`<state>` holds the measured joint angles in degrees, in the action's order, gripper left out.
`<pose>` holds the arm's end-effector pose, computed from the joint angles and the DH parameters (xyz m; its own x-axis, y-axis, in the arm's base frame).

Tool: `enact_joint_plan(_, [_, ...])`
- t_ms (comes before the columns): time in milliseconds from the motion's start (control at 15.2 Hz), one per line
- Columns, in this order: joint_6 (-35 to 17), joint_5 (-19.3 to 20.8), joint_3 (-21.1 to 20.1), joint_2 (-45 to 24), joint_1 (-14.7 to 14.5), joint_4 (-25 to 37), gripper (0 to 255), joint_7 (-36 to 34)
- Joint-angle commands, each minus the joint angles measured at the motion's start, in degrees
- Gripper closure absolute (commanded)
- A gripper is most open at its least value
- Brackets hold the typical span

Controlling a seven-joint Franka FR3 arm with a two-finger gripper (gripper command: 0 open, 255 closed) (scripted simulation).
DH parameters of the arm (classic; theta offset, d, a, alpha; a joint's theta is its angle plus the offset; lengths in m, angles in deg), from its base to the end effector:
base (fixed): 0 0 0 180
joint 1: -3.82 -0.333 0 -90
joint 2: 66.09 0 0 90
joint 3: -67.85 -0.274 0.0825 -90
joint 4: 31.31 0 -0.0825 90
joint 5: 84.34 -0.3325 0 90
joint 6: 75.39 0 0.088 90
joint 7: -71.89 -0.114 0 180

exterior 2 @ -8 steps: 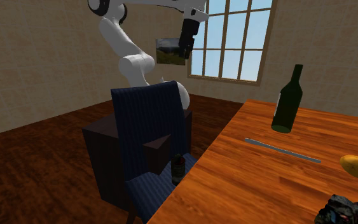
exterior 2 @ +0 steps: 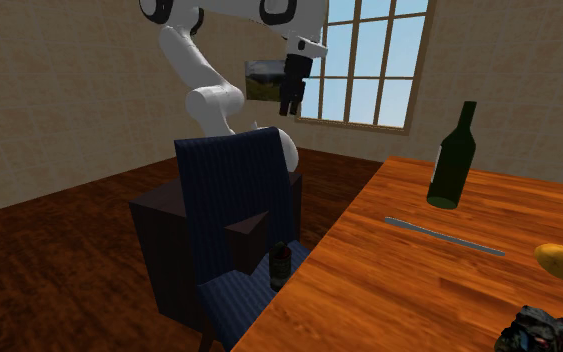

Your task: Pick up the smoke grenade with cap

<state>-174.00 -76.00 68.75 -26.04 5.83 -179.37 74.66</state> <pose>0.2960 -0.0295 0.4455 0.9850 0.0249 -0.1707 0.0458 -0.9917 0.1198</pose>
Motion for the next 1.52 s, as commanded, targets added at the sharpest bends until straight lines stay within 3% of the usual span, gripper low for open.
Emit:
enact_joint_plan(0, [-4.3,1.0,1.6,-1.9,1.0,-1.8,0,0.9])
enact_joint_plan(462, [-19.8,4.2,7.6,-11.6,4.4,-6.1,0,4.1])
enact_joint_plan(924, [-35.8,5.1,13.4,-26.3,6.8,-5.9,0,8.2])
enact_joint_plan(1188, [-44.2,2.7,16.1,-36.3,7.6,-3.8,0,12.0])
enact_joint_plan(1452, [-51.5,-3.0,17.2,-46.8,8.9,-0.4,0,17.9])
